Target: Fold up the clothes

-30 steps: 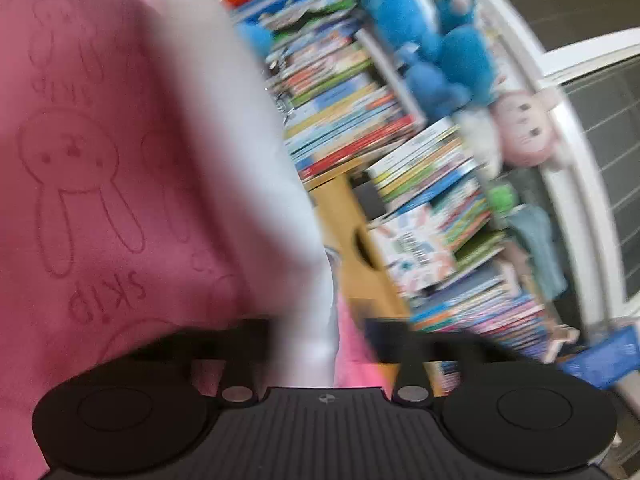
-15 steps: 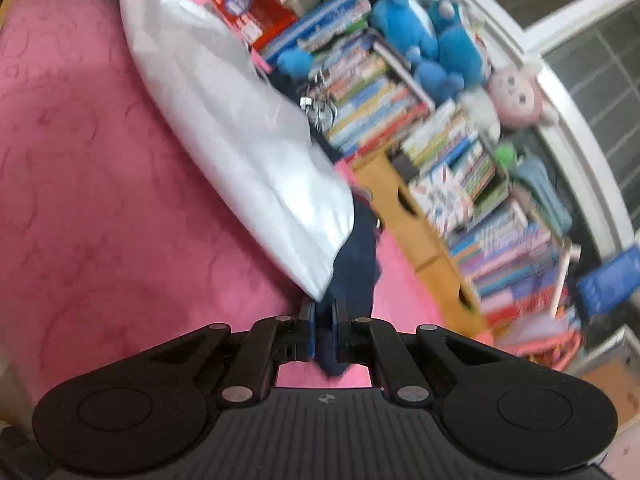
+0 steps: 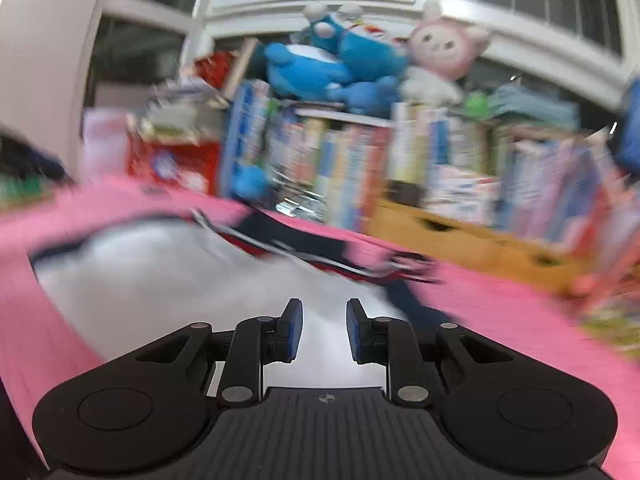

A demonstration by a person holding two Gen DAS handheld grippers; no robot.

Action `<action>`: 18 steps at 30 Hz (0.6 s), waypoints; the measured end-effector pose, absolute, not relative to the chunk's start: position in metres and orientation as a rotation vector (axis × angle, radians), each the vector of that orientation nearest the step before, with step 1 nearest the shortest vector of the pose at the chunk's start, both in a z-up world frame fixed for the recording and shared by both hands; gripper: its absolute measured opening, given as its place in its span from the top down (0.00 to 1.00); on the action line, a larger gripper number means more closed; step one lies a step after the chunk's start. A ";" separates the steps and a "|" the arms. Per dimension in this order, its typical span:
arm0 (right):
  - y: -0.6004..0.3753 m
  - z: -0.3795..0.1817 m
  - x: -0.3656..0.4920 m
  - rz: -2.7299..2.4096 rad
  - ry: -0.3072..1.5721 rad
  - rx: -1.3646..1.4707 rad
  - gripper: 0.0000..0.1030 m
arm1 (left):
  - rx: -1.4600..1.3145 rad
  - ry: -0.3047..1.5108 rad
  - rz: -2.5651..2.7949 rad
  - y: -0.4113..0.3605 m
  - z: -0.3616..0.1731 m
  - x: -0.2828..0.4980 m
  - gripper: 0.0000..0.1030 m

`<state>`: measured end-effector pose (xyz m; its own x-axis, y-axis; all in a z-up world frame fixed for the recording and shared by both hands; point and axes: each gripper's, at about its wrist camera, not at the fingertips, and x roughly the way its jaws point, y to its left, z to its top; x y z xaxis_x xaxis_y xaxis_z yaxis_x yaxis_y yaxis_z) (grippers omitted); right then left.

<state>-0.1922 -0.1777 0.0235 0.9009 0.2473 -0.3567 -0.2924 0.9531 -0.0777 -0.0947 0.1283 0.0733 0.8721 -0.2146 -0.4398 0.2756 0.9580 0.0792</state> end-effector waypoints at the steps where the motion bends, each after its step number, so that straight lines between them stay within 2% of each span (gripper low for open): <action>1: -0.162 0.021 -0.177 0.310 0.364 -0.072 0.77 | 0.092 0.454 -0.281 0.111 0.067 -0.088 0.70; 4: -0.130 0.009 -0.137 0.353 0.423 0.070 0.79 | 0.000 0.525 -0.308 0.068 0.043 -0.062 0.70; 8: -0.130 -0.014 -0.107 0.318 0.544 0.204 0.80 | 0.016 0.567 -0.216 0.066 0.020 -0.036 0.74; 12: -0.148 -0.025 -0.093 0.257 0.624 0.246 0.93 | 0.063 0.579 -0.178 0.073 0.009 -0.028 0.83; 14: -0.150 -0.024 -0.090 0.237 0.633 0.163 0.95 | 0.099 0.579 -0.188 0.076 0.008 -0.027 0.86; 18: -0.141 -0.027 -0.100 0.106 0.569 -0.247 0.96 | 0.070 0.587 -0.200 0.080 0.008 -0.028 0.91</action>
<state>-0.1000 -0.1414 -0.0273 0.8378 0.0314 -0.5451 -0.1676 0.9650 -0.2019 -0.0278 0.0804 0.0080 0.8141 -0.1673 -0.5561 0.2071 0.9783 0.0089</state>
